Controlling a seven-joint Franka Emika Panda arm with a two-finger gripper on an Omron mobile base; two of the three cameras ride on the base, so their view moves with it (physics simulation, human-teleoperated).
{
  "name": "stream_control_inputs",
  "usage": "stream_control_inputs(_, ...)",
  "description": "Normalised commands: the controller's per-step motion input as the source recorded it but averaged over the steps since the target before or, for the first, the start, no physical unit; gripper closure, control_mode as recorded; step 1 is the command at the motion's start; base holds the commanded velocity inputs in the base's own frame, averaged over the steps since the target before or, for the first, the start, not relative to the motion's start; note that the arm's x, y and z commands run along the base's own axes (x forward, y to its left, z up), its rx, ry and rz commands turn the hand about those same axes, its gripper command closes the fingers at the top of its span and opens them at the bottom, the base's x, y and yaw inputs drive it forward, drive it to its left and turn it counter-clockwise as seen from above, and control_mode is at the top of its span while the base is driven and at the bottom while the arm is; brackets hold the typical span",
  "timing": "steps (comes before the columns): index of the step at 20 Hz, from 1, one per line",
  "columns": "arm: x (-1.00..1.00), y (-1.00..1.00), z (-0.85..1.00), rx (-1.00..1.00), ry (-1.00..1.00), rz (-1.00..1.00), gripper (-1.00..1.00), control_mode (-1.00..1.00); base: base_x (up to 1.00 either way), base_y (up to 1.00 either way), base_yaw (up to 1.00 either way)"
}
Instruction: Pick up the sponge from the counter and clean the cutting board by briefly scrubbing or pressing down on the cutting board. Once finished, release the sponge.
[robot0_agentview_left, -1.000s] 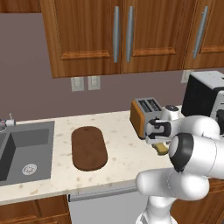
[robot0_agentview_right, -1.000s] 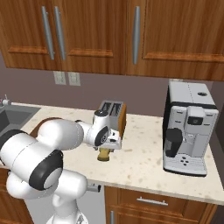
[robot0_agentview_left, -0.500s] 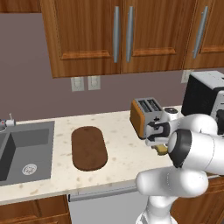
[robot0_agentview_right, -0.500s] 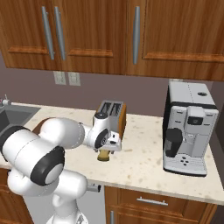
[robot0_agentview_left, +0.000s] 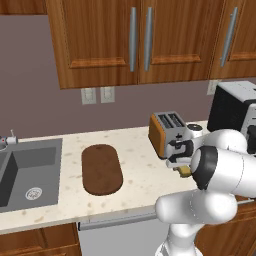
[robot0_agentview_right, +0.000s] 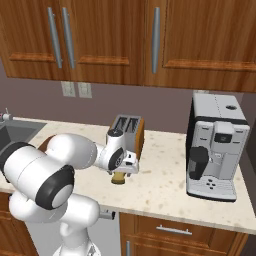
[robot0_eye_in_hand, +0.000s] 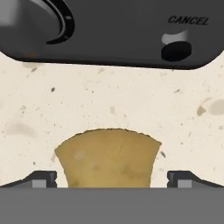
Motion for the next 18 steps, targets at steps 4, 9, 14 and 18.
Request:
stream_control_inputs(4,-0.01,0.00,0.00,-0.02,-0.01,0.00,-1.00,-1.00,0.00,0.00,0.00)
stream_control_inputs(9,-0.04,0.00,0.00,-0.03,-0.02,0.00,-1.00,-1.00,0.00,0.00,0.00)
stream_control_inputs(14,-0.02,0.00,0.00,-0.03,-0.03,0.00,-1.00,-1.00,0.00,0.00,0.00)
stream_control_inputs(18,-0.03,0.00,0.00,-0.02,-0.02,0.00,-1.00,-1.00,0.00,0.00,0.00)
